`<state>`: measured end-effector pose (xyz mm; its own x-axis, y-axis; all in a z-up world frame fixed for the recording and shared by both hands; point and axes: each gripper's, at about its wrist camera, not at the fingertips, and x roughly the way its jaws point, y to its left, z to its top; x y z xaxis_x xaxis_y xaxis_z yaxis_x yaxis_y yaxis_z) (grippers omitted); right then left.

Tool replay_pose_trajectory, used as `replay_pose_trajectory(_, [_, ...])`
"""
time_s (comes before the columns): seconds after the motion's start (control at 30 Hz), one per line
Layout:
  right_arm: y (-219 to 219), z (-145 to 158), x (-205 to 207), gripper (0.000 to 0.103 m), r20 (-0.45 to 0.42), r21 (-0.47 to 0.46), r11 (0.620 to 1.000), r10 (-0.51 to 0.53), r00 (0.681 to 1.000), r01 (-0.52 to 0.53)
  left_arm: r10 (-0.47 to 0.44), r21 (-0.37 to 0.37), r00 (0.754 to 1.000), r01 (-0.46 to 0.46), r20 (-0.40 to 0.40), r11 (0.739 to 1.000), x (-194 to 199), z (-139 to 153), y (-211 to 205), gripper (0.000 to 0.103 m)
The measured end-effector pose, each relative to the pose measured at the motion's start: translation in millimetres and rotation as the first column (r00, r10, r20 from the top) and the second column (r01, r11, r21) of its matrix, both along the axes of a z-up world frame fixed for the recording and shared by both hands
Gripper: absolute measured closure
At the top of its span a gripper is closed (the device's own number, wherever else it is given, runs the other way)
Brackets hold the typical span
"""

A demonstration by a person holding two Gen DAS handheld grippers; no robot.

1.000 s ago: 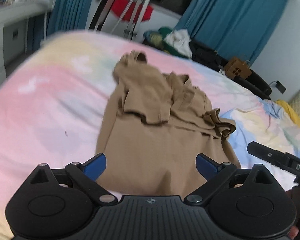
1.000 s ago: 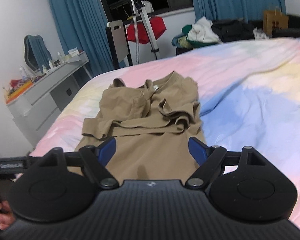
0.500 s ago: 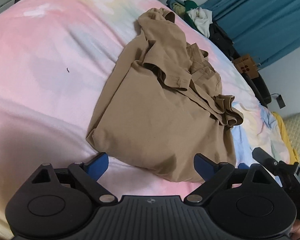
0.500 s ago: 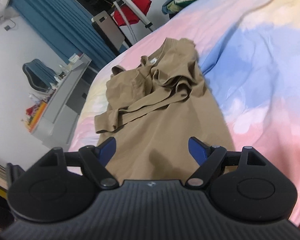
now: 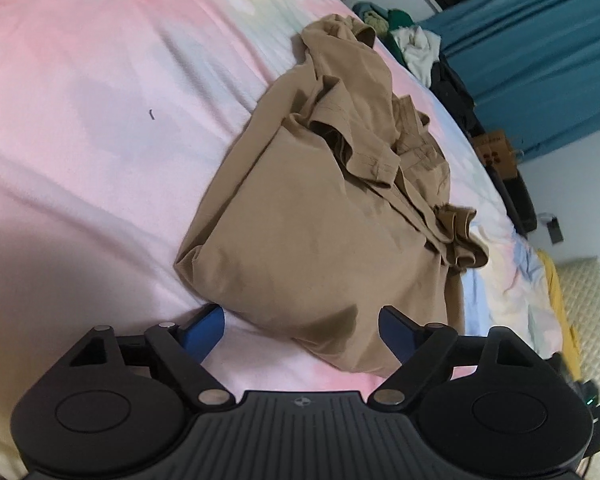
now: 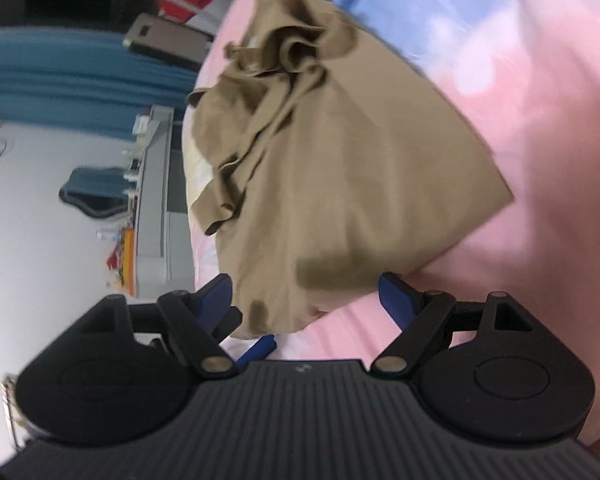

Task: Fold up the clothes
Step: 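Open both grippers and lift them away from the folded shirt, then grasp the shirt edge with both grippers and fold it over the bundle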

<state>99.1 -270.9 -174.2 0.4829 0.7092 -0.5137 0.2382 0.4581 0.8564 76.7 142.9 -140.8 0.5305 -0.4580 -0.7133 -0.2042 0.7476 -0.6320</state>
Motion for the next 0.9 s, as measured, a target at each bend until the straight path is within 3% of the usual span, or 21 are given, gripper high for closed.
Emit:
replay_pose_trajectory(0.1, [-1, -7, -4, 0.021, -0.063, -0.002, 1.0, -0.017, 0.998, 0.016, 0.053, -0.05, 0.999, -0.053, -0.001, 0.997, 0, -4, 7, 0.024])
replay_pose_trajectory(0.27, [-7, -12, -1, 0.023, -0.066, -0.017, 0.998, -0.067, 0.996, 0.066, 0.121, -0.126, 0.993, -0.122, -0.015, 0.985, 3, -12, 17, 0.037])
replay_pose_trajectory(0.37, [-18, -13, 0, 0.035, -0.066, -0.042, 0.991, -0.131, 0.989, 0.129, 0.162, -0.16, 0.987, -0.161, -0.007, 0.974, 5, -15, 22, 0.051])
replay_pose_trajectory(0.43, [-20, -8, 0, 0.068, -0.037, -0.115, 0.984, -0.144, 0.989, 0.138, 0.177, -0.172, 0.984, -0.173, 0.007, 0.97, 7, -15, 23, 0.069])
replay_pose_trajectory(0.5, [-23, -5, 0, 0.09, -0.02, -0.152, 0.977, -0.155, 0.988, 0.15, 0.177, -0.175, 0.984, -0.169, 0.027, 0.97, 8, -14, 21, 0.084])
replay_pose_trajectory(0.63, [-21, 10, -1, 0.095, 0.052, -0.172, 0.973, -0.144, 0.988, 0.151, 0.182, -0.196, 0.98, -0.164, 0.076, 0.967, 5, 1, 22, 0.091])
replay_pose_trajectory(0.7, [-23, 26, -3, 0.096, 0.104, -0.169, 0.972, -0.146, 0.984, 0.162, 0.193, -0.229, 0.975, -0.165, 0.109, 0.959, 2, 17, 26, 0.092])
replay_pose_trajectory(0.9, [-31, 89, -16, 0.096, 0.261, -0.135, 0.971, -0.158, 0.952, 0.198, 0.181, -0.22, 0.964, -0.137, 0.194, 0.966, -8, 79, 23, 0.094])
